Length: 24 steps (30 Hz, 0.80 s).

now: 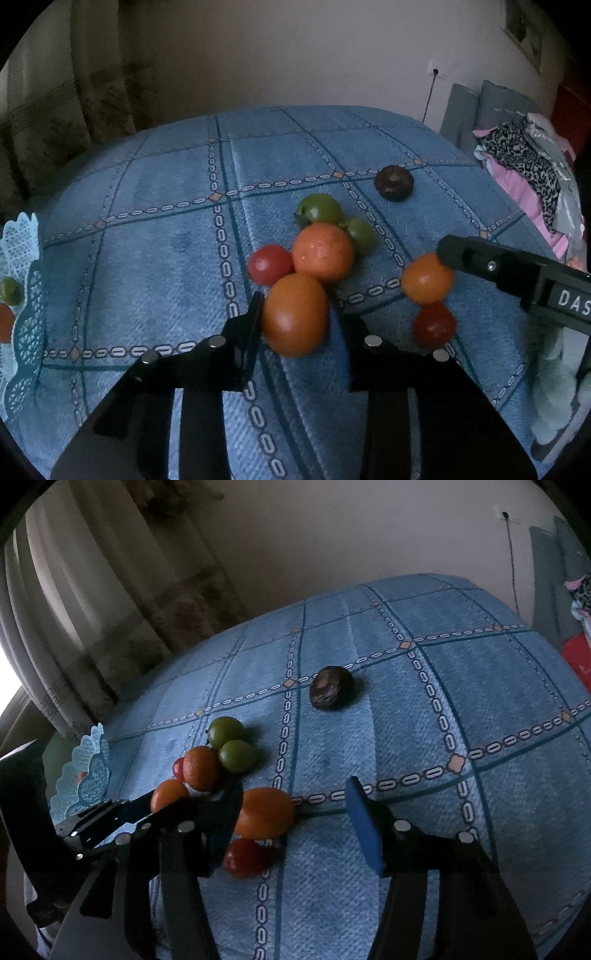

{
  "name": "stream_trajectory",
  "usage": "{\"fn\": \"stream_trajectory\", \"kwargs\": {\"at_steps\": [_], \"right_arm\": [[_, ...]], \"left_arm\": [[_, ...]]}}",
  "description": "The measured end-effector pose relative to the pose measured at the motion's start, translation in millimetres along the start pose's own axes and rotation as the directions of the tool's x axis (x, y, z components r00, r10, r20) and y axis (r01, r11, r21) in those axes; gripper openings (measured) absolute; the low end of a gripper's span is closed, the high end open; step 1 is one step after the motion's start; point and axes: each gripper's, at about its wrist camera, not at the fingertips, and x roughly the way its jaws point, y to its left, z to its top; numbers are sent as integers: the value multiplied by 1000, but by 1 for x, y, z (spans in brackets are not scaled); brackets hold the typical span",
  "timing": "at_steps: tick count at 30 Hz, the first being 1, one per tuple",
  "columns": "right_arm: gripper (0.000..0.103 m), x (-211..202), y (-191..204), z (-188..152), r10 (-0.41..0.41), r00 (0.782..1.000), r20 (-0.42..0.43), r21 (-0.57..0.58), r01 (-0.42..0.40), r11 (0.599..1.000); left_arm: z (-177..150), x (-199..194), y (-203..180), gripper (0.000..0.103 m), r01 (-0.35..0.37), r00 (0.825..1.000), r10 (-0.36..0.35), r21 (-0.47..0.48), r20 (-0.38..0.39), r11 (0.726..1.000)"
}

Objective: Organize fruits
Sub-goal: 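Grasp a round orange with the left tool while the right tool grasps an oval orange fruit, then carry both held oranges over to the blue basket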

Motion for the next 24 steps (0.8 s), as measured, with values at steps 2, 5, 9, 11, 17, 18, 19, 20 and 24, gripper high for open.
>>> {"fn": "stream_trajectory", "kwargs": {"at_steps": [2, 5, 9, 11, 17, 18, 19, 20, 24], "right_arm": [[58, 0, 2, 0, 6, 1000, 5, -7, -6, 1000], [58, -1, 7, -1, 15, 1000, 19, -27, -15, 1000], [58, 3, 13, -2, -2, 1000, 27, -71, 4, 997], [58, 6, 16, -2, -9, 1000, 23, -88, 11, 996], [58, 16, 23, -4, -29, 1000, -4, -122, 29, 992], [58, 19, 24, -5, -36, 999, -13, -131, 34, 991], [58, 21, 25, -5, -41, 999, -22, -138, 37, 990], [58, 23, 26, -6, -42, 999, -30, -144, 37, 989], [53, 28, 31, -8, -66, 997, -46, -171, 57, 984]], "left_arm": [[-2, -4, 3, 34, -13, 1000, 13, -4, 7, 1000], [-5, -14, 9, 34, -26, 999, 26, -19, 19, 999], [-7, -26, 17, 34, -57, 997, 59, -45, 42, 997], [-7, -33, 21, 34, -72, 996, 75, -59, 55, 996], [-8, -45, 27, 34, -107, 990, 113, -76, 85, 991], [-9, -46, 27, 34, -109, 989, 115, -78, 88, 991], [-8, -46, 28, 34, -109, 989, 116, -79, 88, 991], [-9, -46, 28, 34, -110, 989, 117, -80, 89, 991], [-10, -47, 26, 34, -109, 989, 116, -77, 90, 991]]}}
